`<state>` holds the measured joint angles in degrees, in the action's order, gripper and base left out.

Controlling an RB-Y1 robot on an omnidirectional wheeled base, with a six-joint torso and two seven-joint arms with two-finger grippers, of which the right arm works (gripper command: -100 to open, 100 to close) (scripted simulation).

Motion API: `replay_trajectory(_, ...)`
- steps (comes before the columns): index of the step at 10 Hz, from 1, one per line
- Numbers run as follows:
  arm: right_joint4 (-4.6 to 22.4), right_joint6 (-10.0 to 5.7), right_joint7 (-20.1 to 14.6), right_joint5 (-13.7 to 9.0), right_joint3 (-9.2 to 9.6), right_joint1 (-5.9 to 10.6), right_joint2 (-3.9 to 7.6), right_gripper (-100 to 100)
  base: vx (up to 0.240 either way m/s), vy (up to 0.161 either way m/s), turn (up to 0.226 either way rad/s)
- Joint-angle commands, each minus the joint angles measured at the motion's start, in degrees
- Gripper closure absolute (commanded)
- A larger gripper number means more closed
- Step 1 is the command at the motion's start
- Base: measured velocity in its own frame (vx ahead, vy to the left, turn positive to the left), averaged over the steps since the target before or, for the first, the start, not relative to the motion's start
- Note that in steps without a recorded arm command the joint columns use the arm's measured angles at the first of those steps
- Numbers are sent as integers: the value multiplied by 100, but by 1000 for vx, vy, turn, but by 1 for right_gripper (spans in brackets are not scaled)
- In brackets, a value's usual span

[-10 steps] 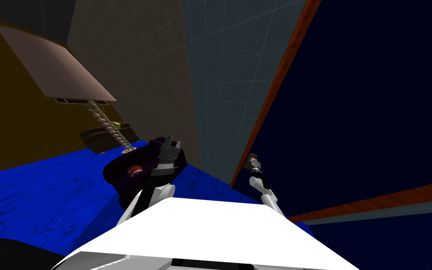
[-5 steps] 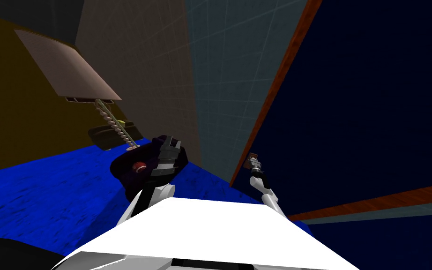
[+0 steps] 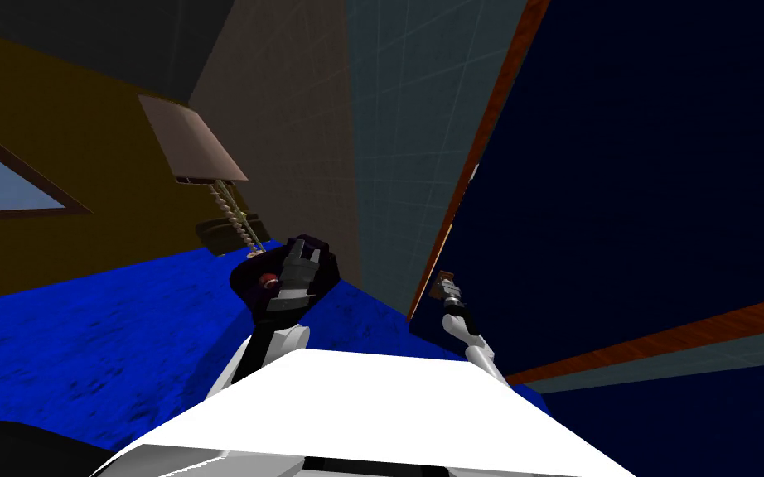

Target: Pull the door open

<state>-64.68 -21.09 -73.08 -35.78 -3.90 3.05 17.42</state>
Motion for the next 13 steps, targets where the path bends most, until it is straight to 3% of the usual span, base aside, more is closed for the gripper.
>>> replay_trajectory(1, -34, -13, -121, 5, 126, -25, 67, 100, -259, -93, 172)
replay_trajectory(3, -75, -11, -223, 7, 234, -64, 139, 100, -239, -55, 124)
replay_trajectory(4, -60, -15, -179, 9, 198, -44, 115, 100, -110, -19, 35)
replay_trajectory(13, -361, -107, -756, 77, 832, -330, 569, 100, -234, -56, 118)
